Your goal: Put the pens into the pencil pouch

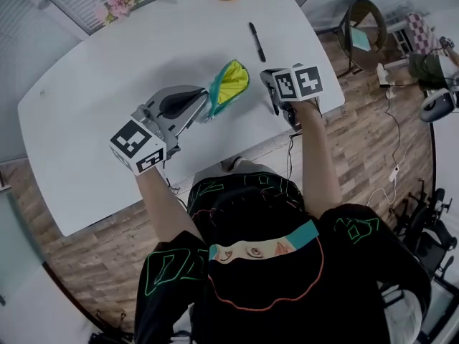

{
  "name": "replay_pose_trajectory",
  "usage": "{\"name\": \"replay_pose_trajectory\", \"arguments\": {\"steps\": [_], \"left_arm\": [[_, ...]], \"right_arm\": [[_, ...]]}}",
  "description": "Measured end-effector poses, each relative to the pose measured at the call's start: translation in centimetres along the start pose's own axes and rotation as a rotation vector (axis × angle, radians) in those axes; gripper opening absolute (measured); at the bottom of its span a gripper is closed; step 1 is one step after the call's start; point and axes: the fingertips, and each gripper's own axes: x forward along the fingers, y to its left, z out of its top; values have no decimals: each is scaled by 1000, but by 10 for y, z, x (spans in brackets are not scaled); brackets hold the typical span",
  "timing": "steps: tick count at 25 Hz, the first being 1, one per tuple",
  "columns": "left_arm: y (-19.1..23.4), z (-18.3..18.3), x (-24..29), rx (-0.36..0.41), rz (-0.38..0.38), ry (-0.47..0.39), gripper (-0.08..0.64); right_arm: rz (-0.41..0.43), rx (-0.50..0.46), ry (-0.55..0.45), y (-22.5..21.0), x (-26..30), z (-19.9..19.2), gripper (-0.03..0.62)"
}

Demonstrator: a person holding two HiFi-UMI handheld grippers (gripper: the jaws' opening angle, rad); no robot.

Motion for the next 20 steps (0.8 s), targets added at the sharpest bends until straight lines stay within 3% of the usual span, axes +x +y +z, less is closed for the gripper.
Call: {"name": "replay_pose_trajectory", "arguments": {"steps": [20], "left_arm": [[22, 31, 0, 53, 85, -20, 5]], "right_arm": [[45, -107, -520, 34, -102, 133, 38]]}}
